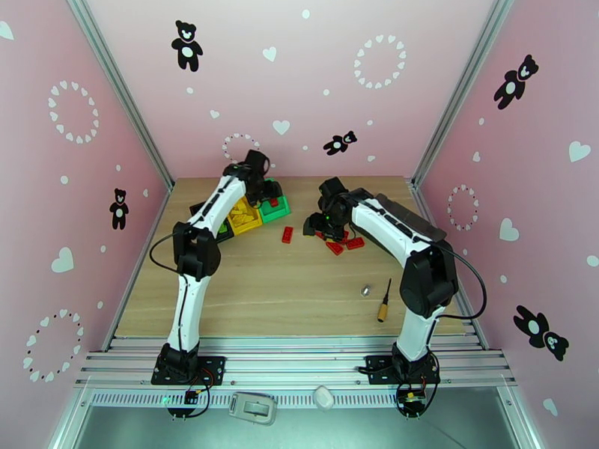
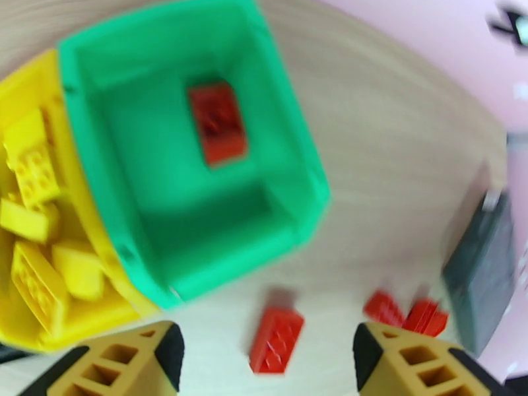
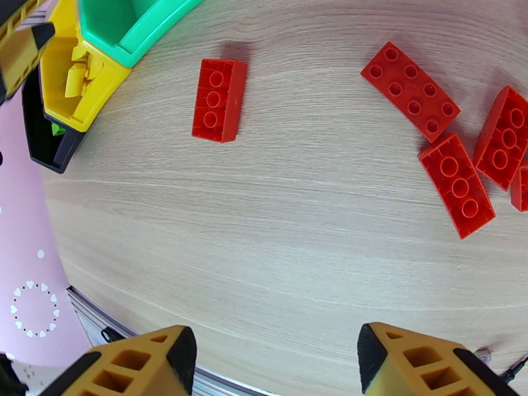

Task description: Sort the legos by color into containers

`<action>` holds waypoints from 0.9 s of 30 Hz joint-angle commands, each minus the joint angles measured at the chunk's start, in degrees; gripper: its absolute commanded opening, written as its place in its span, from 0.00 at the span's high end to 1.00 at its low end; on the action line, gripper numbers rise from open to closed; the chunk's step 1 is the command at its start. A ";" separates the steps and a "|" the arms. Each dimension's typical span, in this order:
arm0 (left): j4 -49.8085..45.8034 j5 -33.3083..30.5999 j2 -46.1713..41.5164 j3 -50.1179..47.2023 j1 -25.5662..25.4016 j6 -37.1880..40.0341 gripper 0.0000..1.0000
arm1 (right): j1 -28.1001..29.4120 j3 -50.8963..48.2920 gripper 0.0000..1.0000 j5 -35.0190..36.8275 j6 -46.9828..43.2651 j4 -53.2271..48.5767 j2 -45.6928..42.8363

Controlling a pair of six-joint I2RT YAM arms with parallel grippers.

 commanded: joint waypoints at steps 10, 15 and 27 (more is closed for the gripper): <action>-4.76 -9.58 1.02 -7.56 -9.44 3.62 0.29 | 0.17 -3.78 0.37 5.26 -0.21 -1.06 -2.14; -6.03 -11.61 3.92 -7.29 -10.51 3.29 0.33 | 0.10 -10.32 0.38 1.52 0.72 2.38 -5.68; -4.56 -9.76 7.20 -7.08 -10.65 3.04 0.38 | 0.09 -15.63 0.39 0.02 1.25 3.28 -8.92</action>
